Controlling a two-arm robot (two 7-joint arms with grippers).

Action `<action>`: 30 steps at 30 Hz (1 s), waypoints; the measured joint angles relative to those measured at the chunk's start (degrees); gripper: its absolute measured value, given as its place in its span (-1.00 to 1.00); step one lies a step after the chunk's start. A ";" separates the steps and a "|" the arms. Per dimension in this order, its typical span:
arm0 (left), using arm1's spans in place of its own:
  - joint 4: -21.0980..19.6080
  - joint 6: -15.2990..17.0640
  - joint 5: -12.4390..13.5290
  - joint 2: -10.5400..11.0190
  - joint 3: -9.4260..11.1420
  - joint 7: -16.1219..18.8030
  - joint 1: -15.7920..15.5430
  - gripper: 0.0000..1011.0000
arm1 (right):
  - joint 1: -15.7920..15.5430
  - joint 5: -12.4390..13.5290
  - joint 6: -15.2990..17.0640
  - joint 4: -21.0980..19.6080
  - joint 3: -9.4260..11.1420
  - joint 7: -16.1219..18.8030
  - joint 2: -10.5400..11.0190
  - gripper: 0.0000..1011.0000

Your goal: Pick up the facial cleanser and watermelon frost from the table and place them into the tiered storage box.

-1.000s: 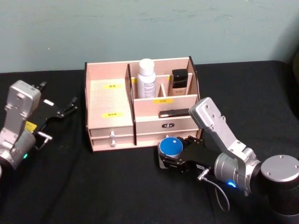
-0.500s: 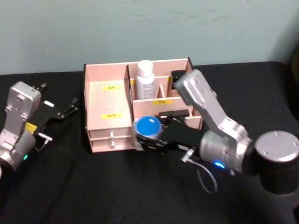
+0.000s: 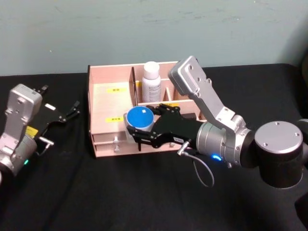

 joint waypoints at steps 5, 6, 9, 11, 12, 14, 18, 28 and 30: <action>-0.01 0.00 0.00 0.00 0.00 0.00 0.00 1.00 | 1.57 0.05 -0.38 0.91 -0.80 -0.46 -0.50 0.45; -0.01 0.00 0.00 0.00 0.00 0.00 0.00 1.00 | 1.86 0.05 -0.44 1.17 -0.93 -0.54 -0.66 0.45; 0.00 0.00 0.00 0.00 0.00 0.00 0.00 1.00 | 3.15 0.02 -0.75 2.45 -1.55 -0.82 -1.52 0.45; 0.00 0.00 0.00 0.00 0.00 0.00 0.00 1.00 | 3.83 -0.01 -0.89 3.27 -1.86 -0.97 -1.99 0.45; 0.00 0.00 0.00 0.00 0.00 0.00 0.00 1.00 | 4.54 -0.08 -1.05 4.28 -2.18 -1.13 -2.54 0.45; -0.01 0.00 0.00 0.00 0.00 0.00 0.00 1.00 | 5.20 -0.12 -1.24 5.13 -2.44 -1.24 -3.10 0.45; -0.01 0.00 0.00 0.00 0.00 0.00 0.00 1.00 | 7.33 -0.64 -1.81 8.54 -3.22 -1.82 -4.92 0.45; 0.00 0.00 0.00 0.00 0.00 0.00 0.00 1.00 | 11.54 -2.10 -3.08 15.90 -4.50 -2.76 -8.90 0.45; 0.00 0.00 0.00 0.00 0.00 0.00 0.00 1.00 | 12.06 -2.22 -3.43 16.94 -4.63 -2.78 -9.48 0.45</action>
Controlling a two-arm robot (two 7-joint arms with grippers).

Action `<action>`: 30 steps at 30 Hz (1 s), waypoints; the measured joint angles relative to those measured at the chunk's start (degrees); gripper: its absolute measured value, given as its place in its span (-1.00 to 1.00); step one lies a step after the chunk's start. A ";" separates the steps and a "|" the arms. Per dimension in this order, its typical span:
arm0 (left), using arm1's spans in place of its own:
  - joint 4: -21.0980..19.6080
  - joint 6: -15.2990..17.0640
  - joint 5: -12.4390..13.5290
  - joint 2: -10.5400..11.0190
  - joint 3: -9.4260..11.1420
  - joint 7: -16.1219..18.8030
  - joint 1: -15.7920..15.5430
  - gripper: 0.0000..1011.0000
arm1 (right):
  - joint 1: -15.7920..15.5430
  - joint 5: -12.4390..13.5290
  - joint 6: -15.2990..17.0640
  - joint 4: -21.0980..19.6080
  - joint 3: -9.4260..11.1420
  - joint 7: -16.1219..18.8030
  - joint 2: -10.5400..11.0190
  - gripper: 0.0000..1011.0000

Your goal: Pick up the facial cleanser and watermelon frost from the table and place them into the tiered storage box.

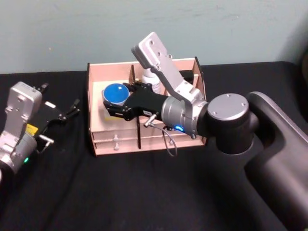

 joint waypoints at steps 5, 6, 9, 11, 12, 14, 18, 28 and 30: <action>0.00 0.00 0.00 0.00 0.00 0.00 0.00 1.00 | 1.44 -0.64 -0.48 3.00 -0.42 -0.07 -1.47 0.45; 0.00 0.00 0.00 0.00 0.00 0.00 0.00 1.00 | 1.65 -0.76 -0.50 3.38 -0.43 -0.12 -1.68 0.45; 0.00 0.00 0.00 0.00 0.00 0.00 0.00 1.00 | 2.45 -1.12 -0.61 5.03 -0.41 -0.33 -2.48 0.45; 0.00 0.00 0.00 0.00 0.00 0.00 0.00 1.00 | 3.02 -1.34 -0.64 6.11 -0.34 -0.49 -3.04 0.45; 0.00 0.00 0.00 0.00 0.00 0.00 0.00 1.00 | 3.17 -1.38 -0.67 6.45 -0.31 -0.52 -3.18 0.45; 0.00 0.00 0.00 0.00 0.00 0.00 0.00 1.00 | 3.69 -1.59 -0.71 7.60 -0.18 -0.62 -3.69 0.45; 0.00 0.00 0.00 0.00 0.00 0.00 0.00 1.00 | 4.43 -1.76 -0.95 9.19 -0.05 -0.61 -4.51 0.45; 0.00 0.00 0.00 0.00 0.00 0.00 0.00 1.00 | 5.31 -2.29 -1.12 11.55 -0.22 -0.29 -5.76 0.45; 0.00 0.00 0.00 0.00 0.00 0.00 0.00 1.00 | 5.32 -2.42 -1.12 11.81 -0.20 -0.30 -5.93 0.45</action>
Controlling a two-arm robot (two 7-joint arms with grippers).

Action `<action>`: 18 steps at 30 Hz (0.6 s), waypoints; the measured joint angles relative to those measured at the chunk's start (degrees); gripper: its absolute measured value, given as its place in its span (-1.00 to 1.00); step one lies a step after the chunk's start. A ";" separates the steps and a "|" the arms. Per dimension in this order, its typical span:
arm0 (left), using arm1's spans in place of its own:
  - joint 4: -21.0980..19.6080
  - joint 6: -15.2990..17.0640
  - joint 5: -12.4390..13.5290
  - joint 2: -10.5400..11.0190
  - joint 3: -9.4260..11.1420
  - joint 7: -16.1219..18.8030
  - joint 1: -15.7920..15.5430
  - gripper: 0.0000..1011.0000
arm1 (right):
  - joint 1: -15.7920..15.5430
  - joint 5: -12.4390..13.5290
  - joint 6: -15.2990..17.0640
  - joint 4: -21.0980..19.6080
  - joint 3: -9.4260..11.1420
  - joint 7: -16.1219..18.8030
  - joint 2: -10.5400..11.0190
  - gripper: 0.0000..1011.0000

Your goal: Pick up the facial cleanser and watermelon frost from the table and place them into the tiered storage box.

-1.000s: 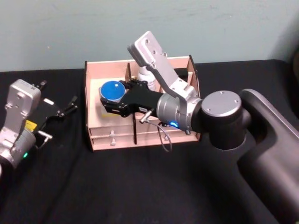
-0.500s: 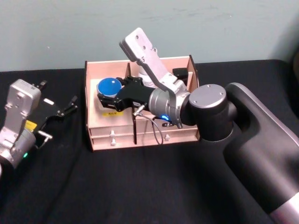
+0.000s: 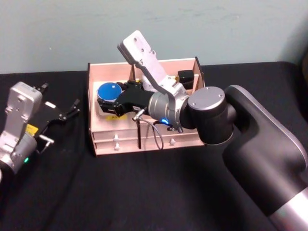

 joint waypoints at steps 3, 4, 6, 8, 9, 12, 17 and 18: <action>0.00 0.00 0.00 0.00 0.00 0.00 0.00 1.00 | 0.00 -0.16 0.00 0.25 0.12 -0.13 -0.17 0.45; 0.00 0.00 0.00 0.00 0.00 0.00 0.00 1.00 | -0.01 -0.19 0.01 0.30 0.17 -0.16 -0.20 0.45; 0.00 0.00 0.00 0.00 0.00 0.00 0.00 1.00 | -0.05 -0.26 0.04 0.33 0.27 -0.21 -0.26 0.45; 0.00 0.00 0.00 0.00 0.00 0.00 0.00 1.00 | -0.19 -0.39 0.17 0.32 0.36 -0.27 -0.28 0.45; 0.00 0.00 0.00 0.00 0.00 0.00 0.00 1.00 | -0.25 -0.51 0.26 0.31 0.40 -0.30 -0.29 0.45; 0.00 0.00 0.00 0.00 0.00 0.00 0.00 1.00 | -0.28 -0.80 0.54 0.31 0.40 -0.30 -0.30 0.45; 0.00 0.00 0.00 0.00 0.00 0.00 0.00 1.00 | -0.28 -0.92 0.65 0.30 0.38 -0.28 -0.30 0.45; 0.00 0.00 0.00 0.00 0.00 0.00 0.00 1.00 | -0.28 -0.92 0.65 0.31 0.38 -0.28 -0.30 0.45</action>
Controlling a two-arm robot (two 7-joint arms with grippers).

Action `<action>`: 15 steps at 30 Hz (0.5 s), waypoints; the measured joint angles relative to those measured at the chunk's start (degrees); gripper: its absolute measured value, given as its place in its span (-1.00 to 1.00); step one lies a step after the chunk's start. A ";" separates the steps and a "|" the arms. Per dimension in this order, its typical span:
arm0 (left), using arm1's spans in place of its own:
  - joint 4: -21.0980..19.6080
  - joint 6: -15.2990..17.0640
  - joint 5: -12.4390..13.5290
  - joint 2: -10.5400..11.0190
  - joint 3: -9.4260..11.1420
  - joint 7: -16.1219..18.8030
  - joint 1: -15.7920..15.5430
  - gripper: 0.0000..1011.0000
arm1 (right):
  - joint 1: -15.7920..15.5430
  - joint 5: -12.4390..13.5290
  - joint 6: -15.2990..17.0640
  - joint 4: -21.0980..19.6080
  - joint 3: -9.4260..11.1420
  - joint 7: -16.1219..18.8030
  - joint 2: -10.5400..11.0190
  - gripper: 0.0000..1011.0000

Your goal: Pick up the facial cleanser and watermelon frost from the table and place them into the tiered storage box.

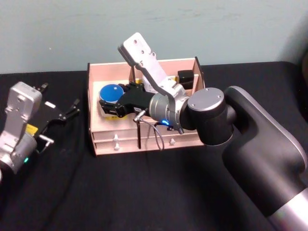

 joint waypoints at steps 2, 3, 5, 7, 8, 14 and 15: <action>0.00 0.00 0.00 0.00 0.00 0.00 0.00 1.00 | 0.00 0.01 0.00 0.00 0.00 0.00 0.00 0.45; 0.00 0.00 0.00 0.00 0.00 0.00 0.00 1.00 | 0.00 0.00 0.00 0.00 0.00 0.00 0.00 0.46; 0.00 0.00 0.00 0.00 0.00 0.00 0.00 1.00 | 0.00 0.02 -0.01 0.00 0.00 -0.02 -0.02 0.52; 0.00 0.00 0.00 0.00 0.00 0.00 0.00 1.00 | 0.00 0.03 -0.01 0.00 0.00 -0.01 -0.02 0.64; 0.00 0.00 0.00 0.00 0.00 0.00 0.00 1.00 | -0.01 0.03 -0.02 0.00 0.00 -0.01 -0.02 0.70; 0.00 0.00 0.00 0.00 0.00 0.00 0.00 1.00 | -0.35 0.03 -0.45 -0.23 0.29 -0.23 -0.01 0.97; 0.00 0.00 0.00 0.00 0.00 0.00 0.00 1.00 | -0.53 -0.05 -0.68 -0.48 0.44 -0.38 0.02 0.98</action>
